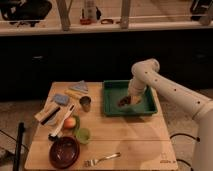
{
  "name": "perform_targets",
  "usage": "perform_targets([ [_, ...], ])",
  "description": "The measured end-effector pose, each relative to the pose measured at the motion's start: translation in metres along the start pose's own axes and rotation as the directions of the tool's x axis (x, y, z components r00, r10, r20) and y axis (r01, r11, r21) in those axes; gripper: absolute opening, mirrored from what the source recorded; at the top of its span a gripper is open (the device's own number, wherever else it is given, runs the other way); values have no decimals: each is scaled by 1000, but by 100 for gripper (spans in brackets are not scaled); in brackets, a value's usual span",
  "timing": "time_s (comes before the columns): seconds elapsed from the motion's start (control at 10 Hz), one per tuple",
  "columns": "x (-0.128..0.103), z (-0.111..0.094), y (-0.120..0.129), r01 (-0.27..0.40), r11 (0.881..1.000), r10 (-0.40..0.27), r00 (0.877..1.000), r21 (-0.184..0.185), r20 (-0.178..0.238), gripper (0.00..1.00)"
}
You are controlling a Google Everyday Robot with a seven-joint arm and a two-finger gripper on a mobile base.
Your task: Place grapes in tray
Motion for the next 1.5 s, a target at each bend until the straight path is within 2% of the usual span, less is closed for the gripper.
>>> perform_targets([
  [0.1,-1,1,-1,1,1000,-1,1000,-2,1,4],
  [0.2,-1,1,-1,1,1000,-1,1000,-2,1,13],
  [0.8,12,-10,-17,-67,997,67,998,48,6,74],
  [1.0,14,-12,-23,-77,996,77,997,54,10,80],
  [1.5,19,-20,-28,-85,994,84,996,71,16,80],
])
